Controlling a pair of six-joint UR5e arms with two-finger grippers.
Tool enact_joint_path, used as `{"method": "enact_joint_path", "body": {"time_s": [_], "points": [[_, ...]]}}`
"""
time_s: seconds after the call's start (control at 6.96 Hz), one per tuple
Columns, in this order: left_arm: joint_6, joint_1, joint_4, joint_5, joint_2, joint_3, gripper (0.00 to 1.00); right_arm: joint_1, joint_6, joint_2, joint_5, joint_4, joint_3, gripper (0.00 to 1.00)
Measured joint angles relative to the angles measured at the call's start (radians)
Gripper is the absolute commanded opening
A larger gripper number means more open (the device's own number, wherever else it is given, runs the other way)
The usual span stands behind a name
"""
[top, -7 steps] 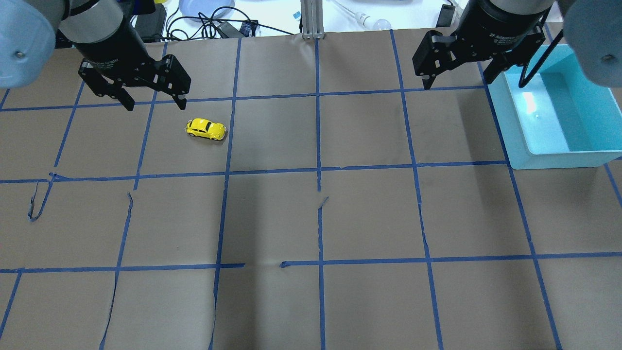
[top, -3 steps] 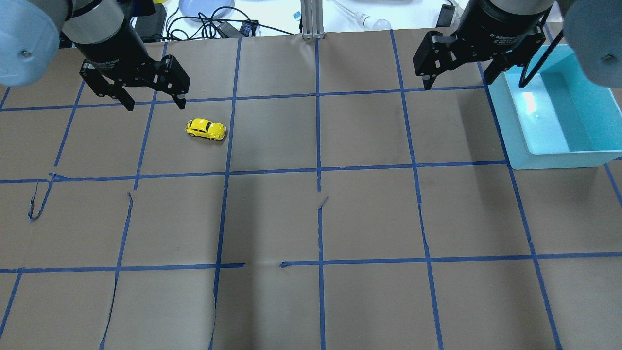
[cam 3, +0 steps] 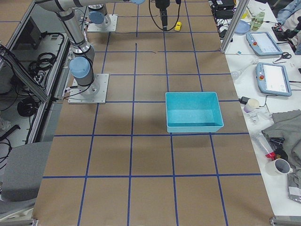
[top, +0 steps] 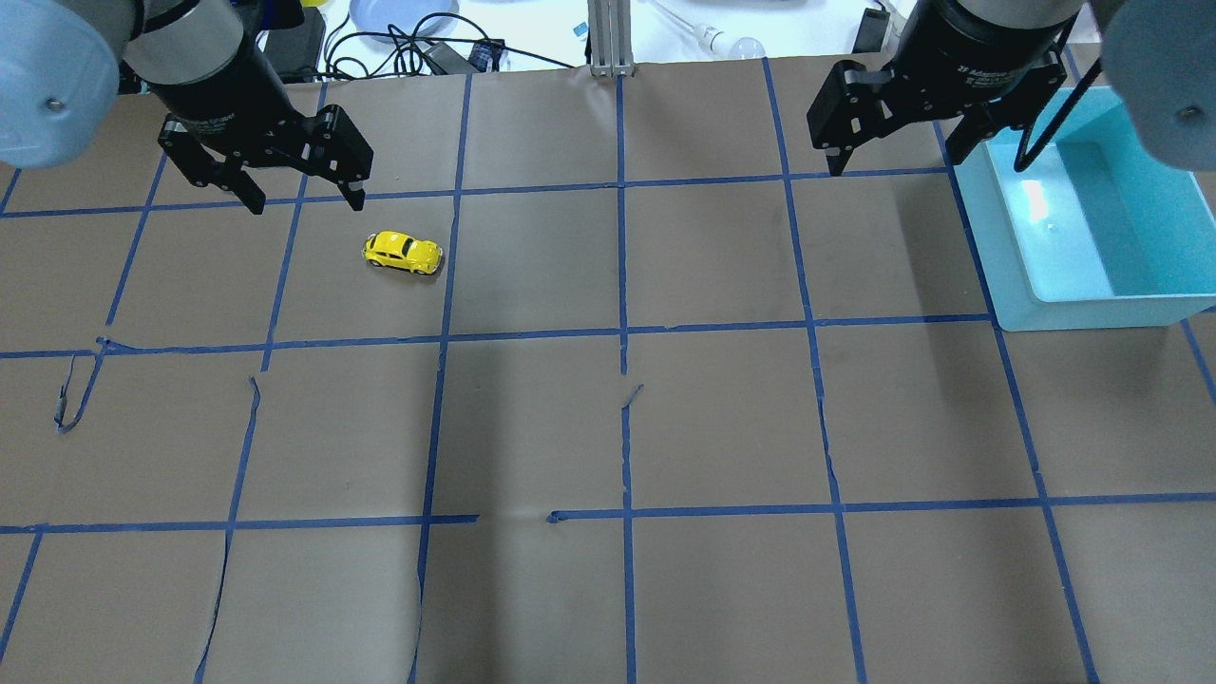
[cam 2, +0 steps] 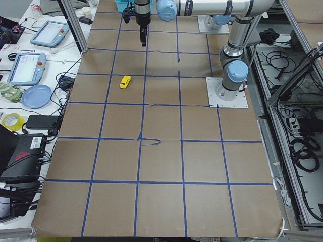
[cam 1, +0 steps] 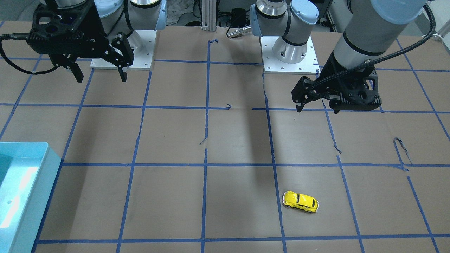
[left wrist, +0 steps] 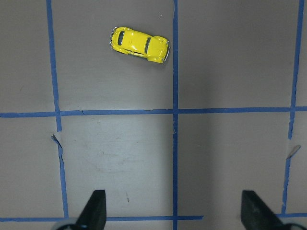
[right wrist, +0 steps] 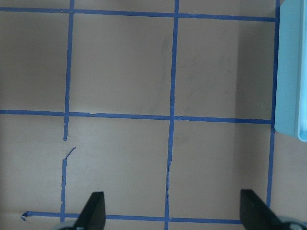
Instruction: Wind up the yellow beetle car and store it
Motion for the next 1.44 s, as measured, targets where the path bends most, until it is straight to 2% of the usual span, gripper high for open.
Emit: {"method": "enact_joint_path", "body": {"time_s": [0.86,1.01,1.44], "points": [[-0.046,0.001,0.07,-0.001,-0.031,-0.001,1.0,-0.001,-0.003,0.0,-0.002,0.0,0.0,1.0],[-0.169,0.002,0.111,-0.001,-0.06,-0.001,1.0,-0.001,-0.003,0.0,-0.002,0.001,0.0,1.0],[-0.693,0.008,0.261,0.005,-0.151,-0.002,1.0,-0.001,-0.002,0.0,-0.003,0.002,0.0,1.0]]}}
